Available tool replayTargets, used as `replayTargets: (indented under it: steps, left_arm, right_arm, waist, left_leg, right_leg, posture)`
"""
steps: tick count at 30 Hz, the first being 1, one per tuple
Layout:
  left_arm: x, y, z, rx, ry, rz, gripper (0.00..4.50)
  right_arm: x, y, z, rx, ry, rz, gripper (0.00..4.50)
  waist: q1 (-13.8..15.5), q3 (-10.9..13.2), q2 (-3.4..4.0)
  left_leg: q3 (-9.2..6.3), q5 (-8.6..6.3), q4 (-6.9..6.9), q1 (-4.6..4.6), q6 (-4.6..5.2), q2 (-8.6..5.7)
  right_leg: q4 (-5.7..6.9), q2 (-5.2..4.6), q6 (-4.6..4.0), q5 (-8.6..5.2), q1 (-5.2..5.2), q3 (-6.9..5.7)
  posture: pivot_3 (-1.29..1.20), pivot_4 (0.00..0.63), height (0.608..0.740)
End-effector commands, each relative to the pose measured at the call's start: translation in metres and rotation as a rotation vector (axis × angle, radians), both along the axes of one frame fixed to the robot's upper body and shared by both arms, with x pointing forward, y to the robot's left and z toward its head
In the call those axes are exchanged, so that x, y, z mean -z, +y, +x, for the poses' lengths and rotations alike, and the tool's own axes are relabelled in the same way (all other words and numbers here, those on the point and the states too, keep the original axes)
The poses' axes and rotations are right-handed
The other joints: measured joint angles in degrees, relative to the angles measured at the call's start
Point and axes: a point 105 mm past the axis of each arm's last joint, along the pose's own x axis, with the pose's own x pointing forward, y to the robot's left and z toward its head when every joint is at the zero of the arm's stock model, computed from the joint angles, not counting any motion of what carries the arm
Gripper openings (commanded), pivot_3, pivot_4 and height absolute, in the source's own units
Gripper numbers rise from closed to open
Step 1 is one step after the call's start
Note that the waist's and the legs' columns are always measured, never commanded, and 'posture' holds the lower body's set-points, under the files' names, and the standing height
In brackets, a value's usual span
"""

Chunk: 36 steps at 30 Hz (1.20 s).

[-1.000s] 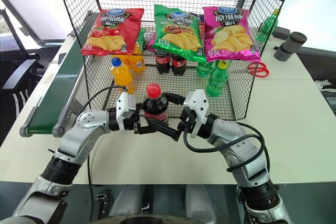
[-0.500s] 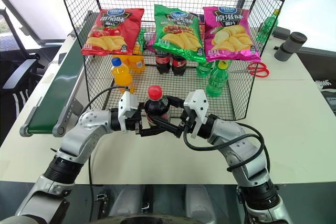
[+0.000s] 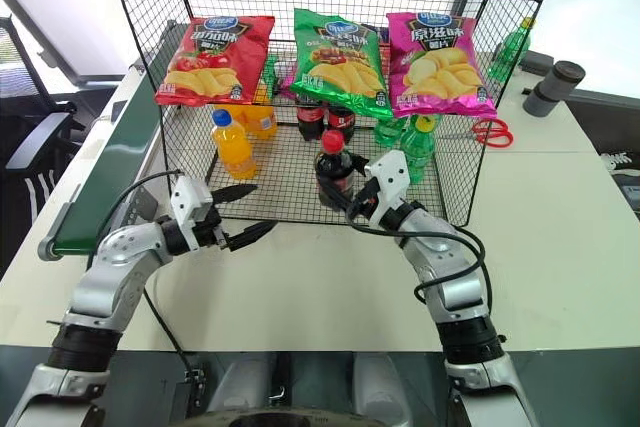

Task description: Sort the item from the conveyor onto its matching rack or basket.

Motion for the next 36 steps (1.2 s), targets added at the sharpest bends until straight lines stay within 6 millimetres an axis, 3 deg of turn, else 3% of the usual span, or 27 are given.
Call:
replayTargets:
  steps: [1, 7, 13, 23, 26, 31, 36]
  left_arm:
    - [-0.021, 0.014, -0.002, -0.088, -0.08, -0.046, 4.44]
    - [-0.021, 0.019, -0.009, -0.112, -0.081, -0.046, 4.44]
    - [-0.02, 0.015, -0.012, -0.102, -0.077, -0.046, 4.44]
    - [-0.021, 0.003, -0.008, -0.069, -0.076, -0.058, 4.44]
    - [-0.021, 0.0, -0.007, -0.058, -0.076, -0.062, 4.5]
    - [-0.023, -0.005, -0.003, -0.048, -0.076, -0.067, 4.5]
    - [-0.025, -0.004, -0.001, -0.052, -0.076, -0.053, 4.5]
  right_arm:
    - [-0.017, 0.001, 0.02, 0.094, -0.11, 0.043, 2.93]
    - [-0.004, 0.012, 0.043, 0.139, -0.097, 0.064, 2.93]
    - [-0.003, 0.021, 0.06, 0.147, -0.085, 0.109, 2.93]
    - [0.001, 0.025, 0.069, 0.154, -0.055, 0.136, 2.93]
    - [0.001, 0.026, 0.067, 0.135, -0.051, 0.147, 4.42]
    - [-0.002, 0.022, 0.059, 0.121, -0.103, 0.133, 4.48]
    - [-0.006, 0.004, 0.043, 0.099, -0.171, 0.088, 4.48]
  waist:
    - [-0.27, 0.01, 0.02]
    - [-0.29, 0.04, 0.06]
    - [-0.4, 0.05, 0.08]
    - [-1.35, 0.05, 0.09]
    - [-1.69, 0.05, 0.09]
    - [-1.75, 0.04, 0.11]
    - [-1.56, 0.03, 0.12]
  left_leg:
    - [0.01, 0.0, 0.0, 0.0, 0.0, 0.0]
    - [0.06, 0.01, -0.01, 0.01, -0.01, -0.02]
    - [0.07, 0.01, -0.01, 0.01, -0.02, -0.02]
    - [0.07, 0.01, -0.05, 0.01, -0.04, -0.02]
    - [0.07, 0.01, -0.05, 0.01, -0.04, -0.02]
    - [0.06, 0.01, -0.08, 0.05, -0.04, -0.01]
    - [0.05, 0.01, -0.08, 0.04, -0.05, -0.03]
  right_leg:
    - [0.01, -0.02, 0.0, 0.0, -0.01, 0.0]
    - [0.08, -0.1, 0.0, 0.0, -0.04, 0.02]
    - [0.09, -0.14, 0.0, 0.0, -0.04, 0.02]
    - [0.14, -0.19, 0.0, 0.0, -0.06, 0.01]
    - [0.15, -0.2, 0.0, 0.01, -0.06, 0.01]
    - [0.17, -0.2, 0.0, 0.01, -0.06, 0.01]
    - [0.16, -0.24, 0.0, 0.01, -0.04, 0.0]
  posture:
    - [0.0, 0.15, 0.74]
    - [0.0, 0.15, 0.74]
    - [0.0, 0.15, 0.74]
    - [0.0, 0.15, 0.74]
    - [0.0, 0.15, 0.74]
    - [0.0, 0.15, 0.74]
    - [0.0, 0.15, 0.74]
